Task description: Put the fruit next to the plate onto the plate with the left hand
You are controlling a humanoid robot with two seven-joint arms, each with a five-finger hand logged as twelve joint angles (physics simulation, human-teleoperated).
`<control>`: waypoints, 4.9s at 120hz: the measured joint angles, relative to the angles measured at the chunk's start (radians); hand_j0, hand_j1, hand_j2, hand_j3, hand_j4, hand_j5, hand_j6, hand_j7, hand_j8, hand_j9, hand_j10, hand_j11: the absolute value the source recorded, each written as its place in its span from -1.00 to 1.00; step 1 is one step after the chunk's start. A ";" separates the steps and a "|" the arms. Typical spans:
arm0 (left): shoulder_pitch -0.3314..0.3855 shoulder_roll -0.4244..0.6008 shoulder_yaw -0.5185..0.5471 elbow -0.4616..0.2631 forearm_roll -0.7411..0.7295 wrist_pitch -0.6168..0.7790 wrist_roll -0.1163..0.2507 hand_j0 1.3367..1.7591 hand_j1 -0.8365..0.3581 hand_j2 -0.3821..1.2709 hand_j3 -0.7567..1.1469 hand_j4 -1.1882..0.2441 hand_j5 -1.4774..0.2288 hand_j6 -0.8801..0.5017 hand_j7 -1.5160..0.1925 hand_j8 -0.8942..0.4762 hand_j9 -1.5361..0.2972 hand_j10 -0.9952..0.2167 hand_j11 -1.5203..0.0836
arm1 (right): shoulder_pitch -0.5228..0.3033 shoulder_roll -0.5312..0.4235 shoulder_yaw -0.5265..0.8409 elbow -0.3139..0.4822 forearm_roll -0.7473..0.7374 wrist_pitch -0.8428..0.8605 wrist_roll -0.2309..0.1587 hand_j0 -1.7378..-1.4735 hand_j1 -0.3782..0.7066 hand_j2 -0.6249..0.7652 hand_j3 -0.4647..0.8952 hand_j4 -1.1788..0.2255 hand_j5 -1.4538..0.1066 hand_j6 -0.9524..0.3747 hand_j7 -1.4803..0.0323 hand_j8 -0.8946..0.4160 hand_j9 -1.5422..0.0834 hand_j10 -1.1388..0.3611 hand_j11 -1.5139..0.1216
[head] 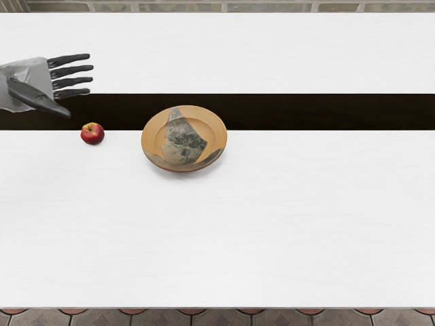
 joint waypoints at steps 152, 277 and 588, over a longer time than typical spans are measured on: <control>-0.352 -0.532 0.970 0.086 0.129 1.177 -0.002 0.52 0.36 -0.46 -0.20 0.22 0.26 -0.18 0.30 -0.15 0.23 0.13 0.39 | -0.024 0.000 0.001 -0.001 0.001 0.000 -0.002 -0.40 -0.95 -0.10 -0.32 0.68 0.86 0.44 0.96 0.37 0.90 0.52 0.85; -0.392 -0.554 1.016 0.081 0.099 1.171 0.039 0.50 -0.01 -0.29 -0.20 -0.15 -0.21 -0.42 -0.16 -0.44 -0.20 -0.32 -0.10 | -0.024 0.000 0.001 -0.001 0.001 0.000 -0.002 -0.40 -0.95 -0.10 -0.32 0.68 0.86 0.44 0.96 0.37 0.90 0.52 0.85; -0.620 -0.734 1.026 0.005 0.015 1.165 0.083 0.52 0.46 -0.46 -0.20 0.29 0.32 -0.10 0.37 -0.08 0.30 0.20 0.46 | -0.024 0.000 0.001 -0.001 0.001 0.000 -0.002 -0.40 -0.95 -0.10 -0.32 0.68 0.86 0.44 0.96 0.37 0.90 0.52 0.85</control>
